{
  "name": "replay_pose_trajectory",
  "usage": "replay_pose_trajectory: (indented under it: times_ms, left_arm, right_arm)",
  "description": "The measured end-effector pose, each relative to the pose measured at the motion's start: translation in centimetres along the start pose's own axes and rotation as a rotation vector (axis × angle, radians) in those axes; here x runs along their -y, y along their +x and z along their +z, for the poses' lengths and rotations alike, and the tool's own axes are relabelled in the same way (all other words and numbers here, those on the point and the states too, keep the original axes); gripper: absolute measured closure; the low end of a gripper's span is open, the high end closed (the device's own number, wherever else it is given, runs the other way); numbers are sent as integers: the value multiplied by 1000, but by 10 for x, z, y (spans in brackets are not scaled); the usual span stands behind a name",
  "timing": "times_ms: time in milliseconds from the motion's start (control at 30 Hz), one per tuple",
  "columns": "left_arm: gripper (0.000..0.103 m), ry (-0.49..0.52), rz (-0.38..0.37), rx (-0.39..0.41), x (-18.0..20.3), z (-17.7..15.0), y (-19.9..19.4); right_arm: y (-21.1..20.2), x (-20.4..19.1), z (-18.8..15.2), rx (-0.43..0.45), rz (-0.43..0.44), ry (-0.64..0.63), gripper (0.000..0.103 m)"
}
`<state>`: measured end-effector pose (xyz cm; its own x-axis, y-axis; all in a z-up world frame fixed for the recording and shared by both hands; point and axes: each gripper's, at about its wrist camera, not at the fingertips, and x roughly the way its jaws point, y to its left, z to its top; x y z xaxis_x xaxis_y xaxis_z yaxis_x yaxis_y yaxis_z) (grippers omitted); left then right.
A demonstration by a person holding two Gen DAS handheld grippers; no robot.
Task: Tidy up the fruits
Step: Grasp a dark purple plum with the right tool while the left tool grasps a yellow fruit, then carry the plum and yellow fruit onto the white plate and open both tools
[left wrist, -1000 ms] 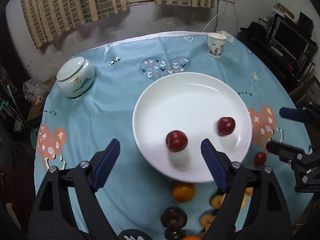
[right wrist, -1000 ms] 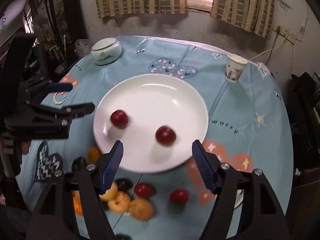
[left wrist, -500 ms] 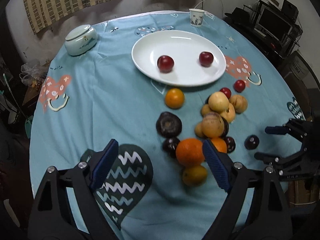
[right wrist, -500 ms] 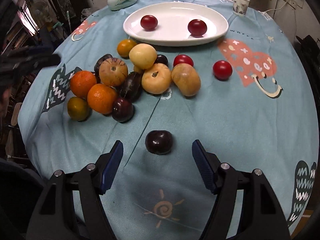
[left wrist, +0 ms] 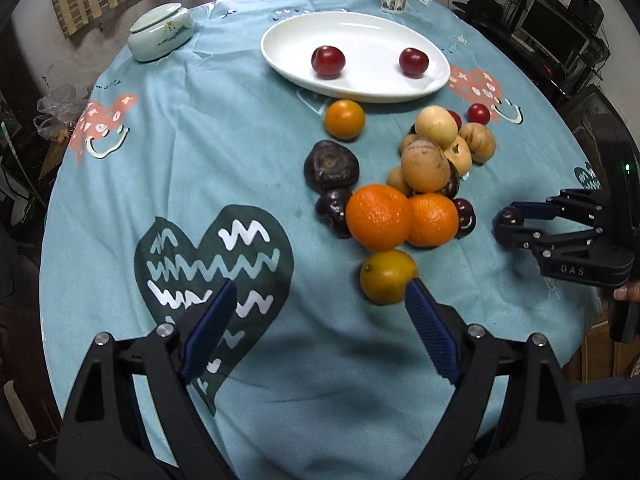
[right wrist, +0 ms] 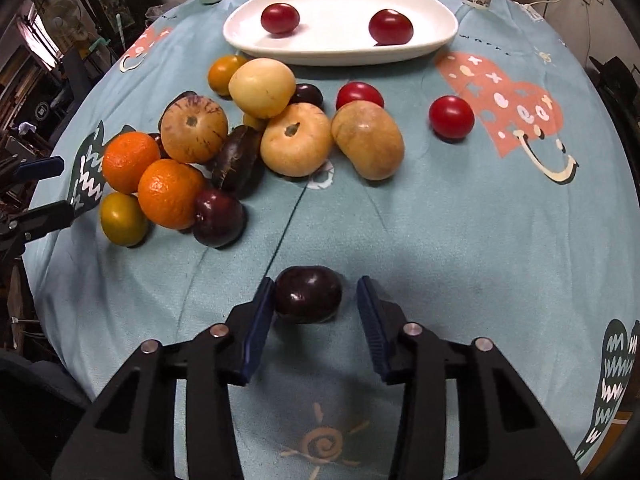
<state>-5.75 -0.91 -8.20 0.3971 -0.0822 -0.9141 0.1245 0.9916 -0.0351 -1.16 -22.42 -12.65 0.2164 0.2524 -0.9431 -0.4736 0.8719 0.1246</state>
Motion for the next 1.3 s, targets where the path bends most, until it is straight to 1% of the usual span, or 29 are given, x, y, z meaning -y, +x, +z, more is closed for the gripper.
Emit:
replay_pose_trajectory:
  times_ms: [33,67,133,200,300,400,467,500,533,567,600,633,700,733,800,867,1000,1100,1300]
  left_arm:
    - [16,3,-3,-3,2,0,2]
    - [16,6,-10,-8,3,0,4]
    - [16,15,-15,-15,8,0,9]
    - [16,29,-18,-17,14,2,16]
    - [16,38,-24,-24,21,7,26]
    - [19,46,-23,-37,27,11,37]
    - [22,49,-28,-53,29,12,44]
    - [25,48,-28,-63,30,13,48]
    - [36,48,-36,-75,31,13,52]
    - [48,48,-61,-87,31,13,54]
    - [54,46,-94,-96,31,13,56]
    - [63,48,-124,-100,34,13,55]
    - [63,75,-98,-99,39,12,54]
    - [63,78,-100,-102,40,11,53]
    - [63,67,-101,-107,37,10,51]
    - [63,69,-88,-94,36,9,42]
    - [63,84,-76,-52,35,11,20]
    - [63,105,-42,-13,38,15,2]
    - [63,120,-19,68,45,41,-28]
  right_arm:
    - [-1,1,0,-1,14,0,69]
    - [-1,1,0,-4,28,1,70]
    - [-5,1,-1,4,26,-2,70]
    - [-9,3,-2,10,51,18,70]
    - [-14,1,-1,13,59,20,70]
    - [-17,1,0,18,74,28,70]
    - [-18,-1,-1,18,79,32,70]
    - [-19,-1,0,17,81,34,70]
    - [-18,-1,0,15,79,33,70]
    - [-18,-2,0,13,78,33,70]
    - [-18,-1,0,11,79,37,70]
    - [-18,0,0,9,80,39,70]
    - [-17,0,0,9,80,39,70]
    - [-17,0,0,10,83,39,70]
    - [-18,-1,1,14,88,35,70]
    - [-18,-2,1,16,93,30,70]
    - [-17,-3,0,9,101,25,70]
    - [-16,-6,-1,4,111,25,70]
    - [-20,-9,-2,17,128,21,70]
